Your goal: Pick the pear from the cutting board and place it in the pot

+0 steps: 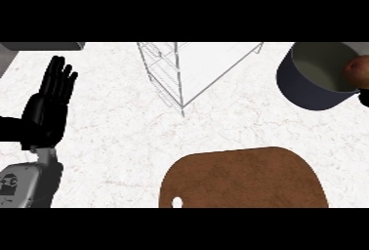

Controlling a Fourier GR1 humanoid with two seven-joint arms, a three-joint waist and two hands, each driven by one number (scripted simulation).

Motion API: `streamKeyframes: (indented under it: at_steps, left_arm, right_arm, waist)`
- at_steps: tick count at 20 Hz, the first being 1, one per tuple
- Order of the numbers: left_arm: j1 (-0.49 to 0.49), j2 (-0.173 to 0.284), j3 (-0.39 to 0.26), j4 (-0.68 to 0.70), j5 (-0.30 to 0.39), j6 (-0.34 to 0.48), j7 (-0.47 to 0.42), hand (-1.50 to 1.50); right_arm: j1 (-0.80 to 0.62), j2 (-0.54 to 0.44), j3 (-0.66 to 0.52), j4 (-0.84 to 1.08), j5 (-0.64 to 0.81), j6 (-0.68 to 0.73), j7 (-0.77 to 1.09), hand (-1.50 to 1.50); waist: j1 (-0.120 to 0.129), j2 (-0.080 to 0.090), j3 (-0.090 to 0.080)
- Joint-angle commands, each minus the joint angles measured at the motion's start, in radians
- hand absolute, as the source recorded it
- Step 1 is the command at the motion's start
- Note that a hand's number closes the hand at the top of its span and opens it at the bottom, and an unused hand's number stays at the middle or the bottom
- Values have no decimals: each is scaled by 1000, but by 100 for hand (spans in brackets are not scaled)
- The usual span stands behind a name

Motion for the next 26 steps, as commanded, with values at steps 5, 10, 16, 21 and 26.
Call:
streamKeyframes:
  at_steps: [5,10,16,21,26]
  left_arm:
    - [-39,-13,8,37,-6,-2,11,0]
    - [-21,-46,-16,12,-47,20,-3,0]
    - [-51,-39,4,68,-28,-25,-29,0]
    - [-94,-38,7,65,-22,-14,18,0]
    - [-61,-35,18,56,-6,-38,-8,0]
  right_arm:
    - [-14,-78,-206,392,-171,-61,-413,150]
    - [-66,-68,-218,581,-136,-109,-568,150]
    - [-258,-87,-208,927,-73,-142,-639,150]
    - [-283,-38,-234,1086,-140,-48,-660,150]
    - [-338,-56,-241,1237,-165,50,-817,-150]
  waist:
    - [10,5,0]
    - [12,2,0]
    - [21,6,0]
    - [26,9,1]
    - [42,15,2]
